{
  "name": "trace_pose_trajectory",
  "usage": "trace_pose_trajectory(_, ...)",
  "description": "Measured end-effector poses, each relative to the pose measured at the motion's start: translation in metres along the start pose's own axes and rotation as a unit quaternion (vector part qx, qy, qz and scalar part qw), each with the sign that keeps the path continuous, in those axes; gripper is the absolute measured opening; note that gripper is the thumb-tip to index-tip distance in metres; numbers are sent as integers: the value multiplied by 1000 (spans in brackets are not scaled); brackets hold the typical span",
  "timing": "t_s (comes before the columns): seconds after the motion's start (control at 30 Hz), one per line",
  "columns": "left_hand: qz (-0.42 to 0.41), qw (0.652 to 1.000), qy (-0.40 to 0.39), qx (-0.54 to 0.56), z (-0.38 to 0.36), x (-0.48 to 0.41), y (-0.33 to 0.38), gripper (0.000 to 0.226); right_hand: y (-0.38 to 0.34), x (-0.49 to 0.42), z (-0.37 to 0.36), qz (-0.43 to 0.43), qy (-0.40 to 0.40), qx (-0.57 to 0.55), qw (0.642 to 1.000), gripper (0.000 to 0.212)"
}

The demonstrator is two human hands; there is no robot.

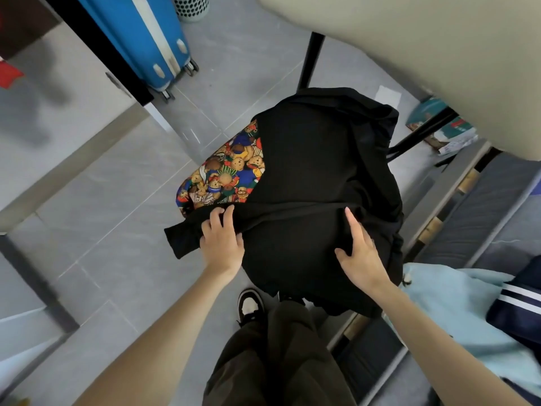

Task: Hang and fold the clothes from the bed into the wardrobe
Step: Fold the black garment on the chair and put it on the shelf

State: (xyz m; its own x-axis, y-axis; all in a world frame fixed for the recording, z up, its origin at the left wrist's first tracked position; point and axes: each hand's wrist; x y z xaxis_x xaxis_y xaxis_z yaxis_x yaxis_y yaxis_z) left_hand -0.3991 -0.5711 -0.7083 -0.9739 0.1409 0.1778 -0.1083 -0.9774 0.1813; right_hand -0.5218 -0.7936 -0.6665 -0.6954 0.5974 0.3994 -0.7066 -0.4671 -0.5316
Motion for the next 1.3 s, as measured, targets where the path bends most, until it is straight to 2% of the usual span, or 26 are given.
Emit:
trace_pose_trajectory(0.1,-69,995,44,-48,-2,-11,-12,44,-6,-3,-15,-48,-19,-4,999,82)
trace_pose_trajectory(0.2,-87,994,71,-1,8,-25,-16,30,-14,-2,-28,-84,-28,-21,996,84)
trace_pose_trajectory(0.27,-88,992,67,58,23,-35,-15,29,-17,-3,-31,-96,-28,-14,995,83)
trace_pose_trajectory(0.37,-162,980,43,107,51,-50,-14,37,-19,-4,-31,-121,-21,-11,992,82)
trace_pose_trajectory(0.43,-206,975,47,67,63,-66,-14,44,-22,-5,-31,-125,-15,9,992,81)
trace_pose_trajectory(0.47,-208,976,59,32,66,-75,-15,40,-24,-5,-32,-125,-11,22,992,81)
trace_pose_trajectory(0.53,-170,981,65,-60,64,-85,-12,29,-25,-3,-31,-127,6,44,991,80)
trace_pose_trajectory(0.57,-142,984,56,-92,60,-84,-9,35,-24,-2,-30,-125,25,48,991,79)
trace_pose_trajectory(0.63,-118,989,32,-79,49,-68,1,54,-20,1,-25,-110,93,33,989,71)
trace_pose_trajectory(0.7,-142,990,13,-22,35,-40,16,61,-11,5,-19,-101,182,12,978,58)
trace_pose_trajectory(0.77,-176,984,-28,25,19,-9,32,66,1,7,-12,-130,258,2,957,49)
trace_pose_trajectory(0.87,-209,971,-108,39,-1,26,54,72,21,9,1,-203,332,-59,919,51)
trace_pose_trajectory(0.93,-209,968,-139,31,-12,37,62,73,36,4,6,-240,300,-107,917,61)
trace_pose_trajectory(1.0,-204,967,-148,29,-19,42,67,74,50,-6,10,-255,211,-123,936,67)
trace_pose_trajectory(1.07,-202,968,-148,23,-24,39,69,75,59,-22,15,-269,137,-121,946,61)
trace_pose_trajectory(1.1,-204,967,-149,14,-26,38,70,76,61,-29,16,-265,125,-126,948,53)
trace_pose_trajectory(1.2,-214,965,-149,-9,-31,31,72,77,62,-45,20,-190,165,-144,957,29)
trace_pose_trajectory(1.3,-223,964,-143,-21,-33,24,78,76,52,-61,36,-143,240,-159,947,23)
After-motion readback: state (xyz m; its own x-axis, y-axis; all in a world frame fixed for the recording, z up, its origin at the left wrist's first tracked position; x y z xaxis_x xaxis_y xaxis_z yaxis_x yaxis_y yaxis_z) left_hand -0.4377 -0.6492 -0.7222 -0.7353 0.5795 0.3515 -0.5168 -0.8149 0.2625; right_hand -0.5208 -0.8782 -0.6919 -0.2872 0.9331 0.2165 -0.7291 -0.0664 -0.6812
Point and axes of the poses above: each hand's wrist, its own x-axis away from the middle knuckle, its own z-axis out of the back of the hand, y = z × x, and after that the axes turned 14 degrees about y, right-handed
